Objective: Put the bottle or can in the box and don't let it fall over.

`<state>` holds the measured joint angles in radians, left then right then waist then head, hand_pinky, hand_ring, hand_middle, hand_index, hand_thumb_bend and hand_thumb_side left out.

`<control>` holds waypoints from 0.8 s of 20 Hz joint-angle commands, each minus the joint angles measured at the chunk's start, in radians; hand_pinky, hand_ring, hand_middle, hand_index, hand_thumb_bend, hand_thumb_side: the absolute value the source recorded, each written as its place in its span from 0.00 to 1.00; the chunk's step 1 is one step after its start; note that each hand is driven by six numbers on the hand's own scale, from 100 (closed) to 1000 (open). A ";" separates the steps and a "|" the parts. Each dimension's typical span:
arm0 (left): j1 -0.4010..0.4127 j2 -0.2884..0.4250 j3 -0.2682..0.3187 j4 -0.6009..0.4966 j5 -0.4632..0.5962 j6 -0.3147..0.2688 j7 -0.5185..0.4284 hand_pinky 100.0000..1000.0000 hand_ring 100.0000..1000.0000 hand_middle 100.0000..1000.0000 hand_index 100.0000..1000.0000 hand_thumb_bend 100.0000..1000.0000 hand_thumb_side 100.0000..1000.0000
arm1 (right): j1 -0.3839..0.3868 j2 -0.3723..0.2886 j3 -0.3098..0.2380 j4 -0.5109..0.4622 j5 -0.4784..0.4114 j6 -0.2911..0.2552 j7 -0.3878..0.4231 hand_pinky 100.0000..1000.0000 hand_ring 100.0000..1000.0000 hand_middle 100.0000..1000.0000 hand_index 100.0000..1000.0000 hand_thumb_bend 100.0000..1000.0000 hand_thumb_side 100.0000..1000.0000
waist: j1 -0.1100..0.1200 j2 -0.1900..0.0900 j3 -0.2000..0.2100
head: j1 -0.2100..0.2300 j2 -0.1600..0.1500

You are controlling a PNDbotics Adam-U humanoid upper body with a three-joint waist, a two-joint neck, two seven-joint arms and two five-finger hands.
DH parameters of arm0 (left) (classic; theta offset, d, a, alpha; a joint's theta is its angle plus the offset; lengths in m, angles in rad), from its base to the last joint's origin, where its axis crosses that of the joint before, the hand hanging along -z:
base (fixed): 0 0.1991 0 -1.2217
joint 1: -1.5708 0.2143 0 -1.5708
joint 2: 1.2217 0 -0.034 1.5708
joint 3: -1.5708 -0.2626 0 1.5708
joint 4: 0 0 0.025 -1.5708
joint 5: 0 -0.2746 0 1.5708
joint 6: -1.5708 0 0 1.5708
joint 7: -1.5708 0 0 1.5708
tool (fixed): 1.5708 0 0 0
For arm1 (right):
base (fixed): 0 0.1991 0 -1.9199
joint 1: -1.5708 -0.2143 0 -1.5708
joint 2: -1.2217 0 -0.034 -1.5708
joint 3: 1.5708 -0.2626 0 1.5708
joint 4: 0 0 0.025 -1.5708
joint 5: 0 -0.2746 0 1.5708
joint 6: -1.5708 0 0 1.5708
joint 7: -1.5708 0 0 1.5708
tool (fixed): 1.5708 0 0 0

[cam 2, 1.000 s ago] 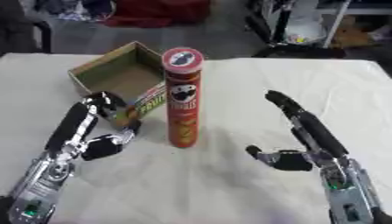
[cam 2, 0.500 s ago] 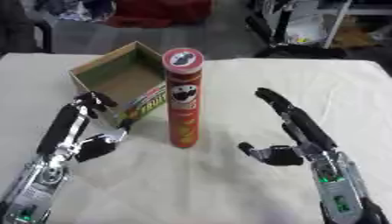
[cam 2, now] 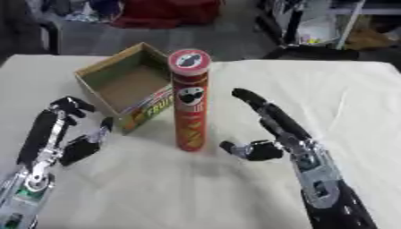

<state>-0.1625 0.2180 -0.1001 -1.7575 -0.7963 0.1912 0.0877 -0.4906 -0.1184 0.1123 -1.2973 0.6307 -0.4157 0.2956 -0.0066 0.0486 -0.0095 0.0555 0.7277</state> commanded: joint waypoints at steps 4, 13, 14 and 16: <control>-0.006 0.008 0.032 -0.016 0.010 0.022 0.023 0.51 0.57 0.59 0.62 0.24 0.47 | -0.061 0.015 0.011 0.065 0.013 0.012 -0.014 0.95 1.00 1.00 1.00 0.49 0.32 | 0.020 -0.020 0.013 | -0.011 -0.010; -0.005 0.009 0.052 -0.019 0.008 0.044 0.039 0.51 0.57 0.59 0.62 0.25 0.47 | -0.096 0.043 0.011 0.124 0.022 -0.001 -0.030 0.95 1.00 1.00 1.00 0.50 0.34 | 0.027 -0.014 0.033 | -0.019 -0.017; -0.005 0.009 0.053 -0.019 0.007 0.046 0.039 0.51 0.57 0.59 0.62 0.24 0.47 | -0.098 0.045 0.011 0.127 0.025 -0.002 -0.031 0.95 1.00 1.00 1.00 0.50 0.34 | 0.027 -0.014 0.035 | -0.020 -0.018; -0.007 0.008 0.055 -0.019 0.007 0.049 0.041 0.51 0.57 0.59 0.62 0.24 0.47 | -0.103 0.047 0.010 0.132 0.030 -0.004 -0.034 0.95 1.00 1.00 1.00 0.50 0.34 | 0.027 -0.014 0.038 | -0.021 -0.020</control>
<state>-0.1589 0.2179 -0.0556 -1.7573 -0.7901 0.2358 0.1265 -0.5729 -0.0730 0.1243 -1.1599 0.6553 -0.4172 0.2666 0.0058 0.0486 0.0280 0.0377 0.7189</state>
